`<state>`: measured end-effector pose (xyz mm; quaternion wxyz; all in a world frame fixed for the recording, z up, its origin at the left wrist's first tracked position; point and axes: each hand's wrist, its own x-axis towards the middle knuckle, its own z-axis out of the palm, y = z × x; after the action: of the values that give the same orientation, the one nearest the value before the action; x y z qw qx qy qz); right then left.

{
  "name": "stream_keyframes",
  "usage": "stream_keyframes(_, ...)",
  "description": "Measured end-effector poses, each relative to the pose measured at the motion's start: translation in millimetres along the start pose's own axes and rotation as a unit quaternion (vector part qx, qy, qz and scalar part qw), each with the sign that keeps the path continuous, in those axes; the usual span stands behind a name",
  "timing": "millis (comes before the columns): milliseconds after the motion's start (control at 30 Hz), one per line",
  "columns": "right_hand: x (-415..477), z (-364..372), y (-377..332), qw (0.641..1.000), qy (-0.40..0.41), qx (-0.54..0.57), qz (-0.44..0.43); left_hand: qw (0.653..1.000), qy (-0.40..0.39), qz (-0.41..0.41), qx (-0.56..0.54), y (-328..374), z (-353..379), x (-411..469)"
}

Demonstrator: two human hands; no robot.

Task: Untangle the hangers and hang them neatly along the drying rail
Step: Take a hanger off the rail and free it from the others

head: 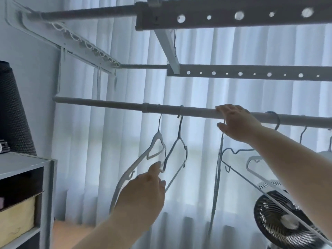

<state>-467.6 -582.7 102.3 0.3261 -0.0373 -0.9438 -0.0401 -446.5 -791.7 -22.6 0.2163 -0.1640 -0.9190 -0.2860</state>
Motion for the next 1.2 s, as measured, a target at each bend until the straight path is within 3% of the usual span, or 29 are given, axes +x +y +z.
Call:
stream_keyframes(133,0,4,0,1.0,0.014,-0.016,0.009,0.998,-0.043,-0.013,-0.054,-3,1,7)
stream_keyframes(267,-1,5,4,0.999,0.022,-0.026,0.011,0.992,0.03,0.0,-0.119,0,0,16)
stream_keyframes(533,-1,0,6,0.999,0.002,-0.04,-0.01,0.99,0.099,0.004,-0.098,16,-9,47)
stream_keyframes(767,-3,1,14,0.999,-0.012,-0.042,-0.032,0.997,0.049,-0.024,-0.05,5,16,43)
stream_keyframes(833,-8,5,11,0.999,0.016,-0.029,-0.038,0.997,0.037,-0.035,-0.063,-4,20,31)
stream_keyframes(933,-17,13,-1,0.982,0.129,-0.033,-0.136,0.996,0.036,-0.04,-0.066,-17,21,11)
stream_keyframes(967,-20,15,-7,0.977,0.129,-0.03,-0.169,0.996,0.04,-0.043,-0.066,-20,20,2)
stream_keyframes(1100,-36,25,-32,0.978,-0.085,-0.01,-0.191,0.996,0.066,-0.041,-0.038,-34,11,-35)
stream_keyframes(1200,-47,35,-45,0.97,-0.153,-0.014,-0.188,0.997,0.074,-0.038,-0.002,-51,4,-63)
